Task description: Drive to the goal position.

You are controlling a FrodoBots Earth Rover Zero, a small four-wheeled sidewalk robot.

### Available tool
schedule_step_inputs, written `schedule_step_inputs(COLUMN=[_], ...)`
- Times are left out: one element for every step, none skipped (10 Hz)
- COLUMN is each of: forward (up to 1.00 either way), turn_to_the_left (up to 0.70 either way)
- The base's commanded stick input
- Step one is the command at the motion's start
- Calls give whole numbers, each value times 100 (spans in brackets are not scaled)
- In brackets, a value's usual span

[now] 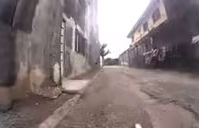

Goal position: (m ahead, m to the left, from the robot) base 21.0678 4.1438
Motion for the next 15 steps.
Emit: schedule_step_inputs(forward=[100, 100, 100, 100, 100, 100, 100, 100, 100, 100, 100, 100, 100, 100, 100], turn_to_the_left=[0, 0, 0, 0, 0, 0, 0, 0, 0, 0, -1, -14, -27, -27, -27])
